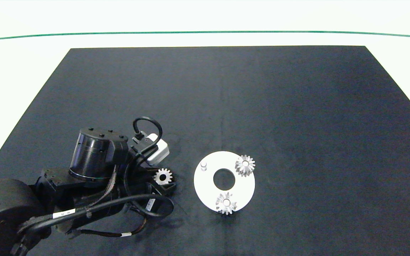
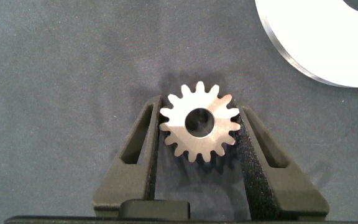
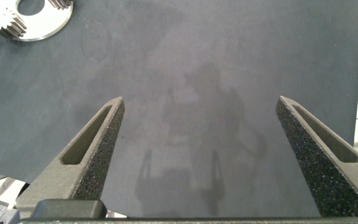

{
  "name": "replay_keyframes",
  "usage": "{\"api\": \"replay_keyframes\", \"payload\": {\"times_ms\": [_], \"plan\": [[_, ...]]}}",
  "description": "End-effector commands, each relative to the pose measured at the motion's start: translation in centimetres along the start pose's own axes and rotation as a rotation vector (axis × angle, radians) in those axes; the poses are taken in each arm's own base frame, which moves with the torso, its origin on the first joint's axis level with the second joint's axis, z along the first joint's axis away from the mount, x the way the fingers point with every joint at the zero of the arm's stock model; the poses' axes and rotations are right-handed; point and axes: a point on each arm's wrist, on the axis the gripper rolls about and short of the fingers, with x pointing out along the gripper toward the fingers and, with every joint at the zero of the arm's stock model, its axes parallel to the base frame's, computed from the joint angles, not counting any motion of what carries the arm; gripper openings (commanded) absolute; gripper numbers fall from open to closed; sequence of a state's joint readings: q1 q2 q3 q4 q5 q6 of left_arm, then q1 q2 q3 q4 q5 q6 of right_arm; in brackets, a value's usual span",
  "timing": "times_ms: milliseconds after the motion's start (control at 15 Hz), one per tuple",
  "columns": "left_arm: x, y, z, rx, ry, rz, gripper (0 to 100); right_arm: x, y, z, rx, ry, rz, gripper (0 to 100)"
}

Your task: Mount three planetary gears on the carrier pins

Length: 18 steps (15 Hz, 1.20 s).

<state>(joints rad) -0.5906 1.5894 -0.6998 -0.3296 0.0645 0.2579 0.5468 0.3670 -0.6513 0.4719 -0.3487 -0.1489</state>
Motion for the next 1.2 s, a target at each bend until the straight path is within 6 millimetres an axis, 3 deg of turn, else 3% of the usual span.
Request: {"api": "replay_keyframes", "payload": {"times_ms": [67, 933, 1200], "plan": [[0.08, 0.03, 0.11, 0.002, -0.012, 0.005, 29, 0.01, 0.00, -0.01, -0.003, 0.004, -0.001, 100], [0.03, 0.01, 0.23, 0.003, -0.017, 0.002, 2, 0.91, 0.41, -0.54, -0.021, 0.071, 0.009, 100], [-0.19, 0.02, 0.36, 0.003, -0.025, 0.001, 0, 0.98, 0.47, -0.68, -0.023, 0.077, 0.008, 100]]}}
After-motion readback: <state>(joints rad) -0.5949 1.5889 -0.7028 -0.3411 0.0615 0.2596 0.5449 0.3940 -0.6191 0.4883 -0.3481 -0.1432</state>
